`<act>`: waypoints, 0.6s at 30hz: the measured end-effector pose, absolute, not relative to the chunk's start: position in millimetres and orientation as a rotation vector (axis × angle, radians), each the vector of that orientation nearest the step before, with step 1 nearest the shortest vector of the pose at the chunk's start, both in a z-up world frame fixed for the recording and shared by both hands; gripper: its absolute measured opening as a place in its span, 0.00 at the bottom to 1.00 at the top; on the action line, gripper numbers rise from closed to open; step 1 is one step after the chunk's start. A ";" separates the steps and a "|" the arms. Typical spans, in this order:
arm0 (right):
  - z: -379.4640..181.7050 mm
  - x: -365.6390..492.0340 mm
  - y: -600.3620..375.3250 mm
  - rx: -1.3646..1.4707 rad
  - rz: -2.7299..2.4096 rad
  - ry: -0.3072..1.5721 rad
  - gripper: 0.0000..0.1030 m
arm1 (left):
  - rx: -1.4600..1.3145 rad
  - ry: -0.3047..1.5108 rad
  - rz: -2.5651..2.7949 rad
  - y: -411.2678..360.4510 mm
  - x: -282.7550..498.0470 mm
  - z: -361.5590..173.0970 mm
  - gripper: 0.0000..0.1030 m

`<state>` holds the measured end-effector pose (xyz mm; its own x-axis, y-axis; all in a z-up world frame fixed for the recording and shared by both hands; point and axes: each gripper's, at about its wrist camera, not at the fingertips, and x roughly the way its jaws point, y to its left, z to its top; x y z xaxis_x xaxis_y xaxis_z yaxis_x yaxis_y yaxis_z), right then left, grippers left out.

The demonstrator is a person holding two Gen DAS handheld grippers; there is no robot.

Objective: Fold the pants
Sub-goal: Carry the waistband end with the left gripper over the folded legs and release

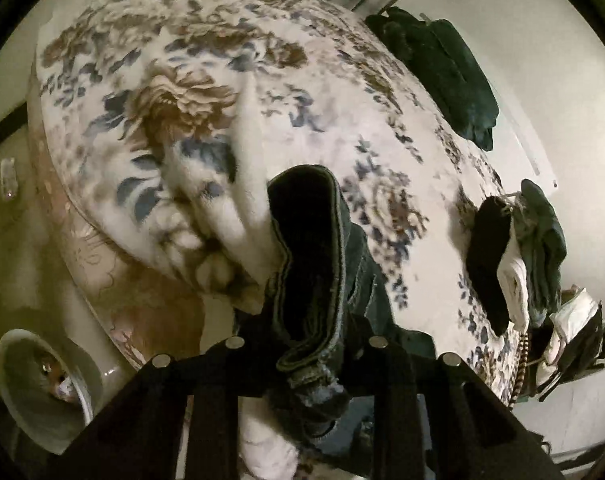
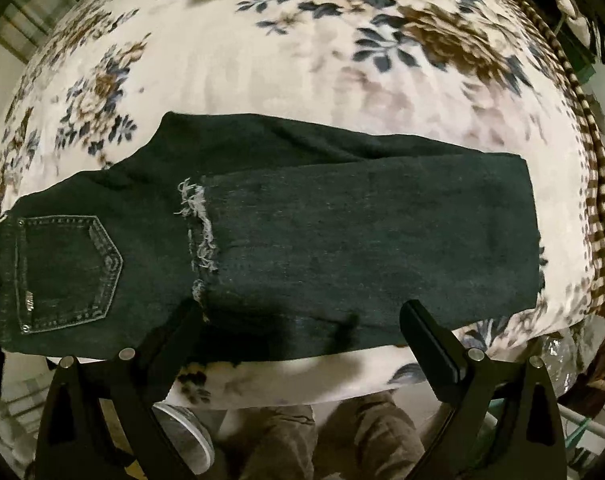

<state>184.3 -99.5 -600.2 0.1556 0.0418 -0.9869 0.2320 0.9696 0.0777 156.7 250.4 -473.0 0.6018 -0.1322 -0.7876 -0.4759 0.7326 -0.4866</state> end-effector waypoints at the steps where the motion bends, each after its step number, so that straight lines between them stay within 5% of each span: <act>1: -600.2 182.9 -103.5 0.239 -0.137 1.413 0.98 | -0.738 0.927 0.236 248.1 154.9 -469.1 0.21; 18: -568.1 208.4 -164.9 0.230 -0.067 1.352 0.98 | -0.697 0.902 0.271 192.7 152.4 -441.8 0.20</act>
